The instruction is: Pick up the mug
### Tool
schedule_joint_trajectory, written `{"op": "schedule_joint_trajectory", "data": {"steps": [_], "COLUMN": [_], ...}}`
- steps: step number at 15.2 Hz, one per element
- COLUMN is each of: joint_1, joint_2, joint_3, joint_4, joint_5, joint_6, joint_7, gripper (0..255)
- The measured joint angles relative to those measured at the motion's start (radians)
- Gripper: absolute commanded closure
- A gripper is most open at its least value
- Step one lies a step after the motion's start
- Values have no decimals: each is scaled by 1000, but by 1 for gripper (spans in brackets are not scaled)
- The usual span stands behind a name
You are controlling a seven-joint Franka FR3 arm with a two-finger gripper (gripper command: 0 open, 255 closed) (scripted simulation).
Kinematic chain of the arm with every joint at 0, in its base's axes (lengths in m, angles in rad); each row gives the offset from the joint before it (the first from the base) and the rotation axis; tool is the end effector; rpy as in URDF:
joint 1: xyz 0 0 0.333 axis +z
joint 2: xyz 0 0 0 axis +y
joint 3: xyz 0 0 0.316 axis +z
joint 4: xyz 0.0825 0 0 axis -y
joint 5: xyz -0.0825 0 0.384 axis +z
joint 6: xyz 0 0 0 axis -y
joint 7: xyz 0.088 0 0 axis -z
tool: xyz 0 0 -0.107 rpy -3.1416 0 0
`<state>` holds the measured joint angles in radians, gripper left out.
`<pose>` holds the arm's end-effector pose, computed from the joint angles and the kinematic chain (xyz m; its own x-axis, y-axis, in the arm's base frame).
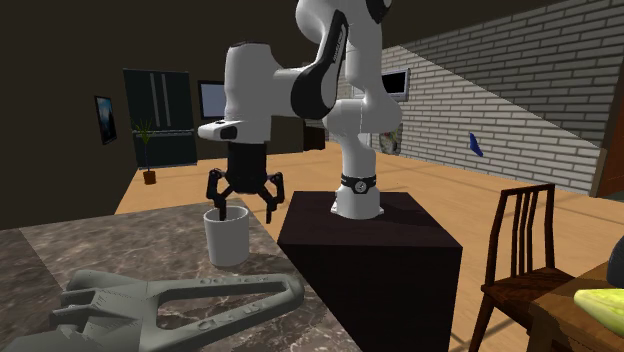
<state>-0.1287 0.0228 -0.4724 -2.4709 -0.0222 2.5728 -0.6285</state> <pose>0.3987 -0.2734 0.2921 0.9975 0.0478 0.0517 0.0443 -0.9968 0.0670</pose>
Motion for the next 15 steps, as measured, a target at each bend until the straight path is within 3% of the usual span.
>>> {"op": "schedule_joint_trajectory", "data": {"steps": [2, 3, 15], "joint_1": [1, 0, 2], "joint_2": [24, 32, 19], "joint_3": [3, 4, 2], "joint_4": [-3, -4, -3], "joint_5": [19, 25, 15], "joint_6": [25, 32, 20], "joint_7": [-11, -16, -8], "gripper": [0, 255, 255]}}
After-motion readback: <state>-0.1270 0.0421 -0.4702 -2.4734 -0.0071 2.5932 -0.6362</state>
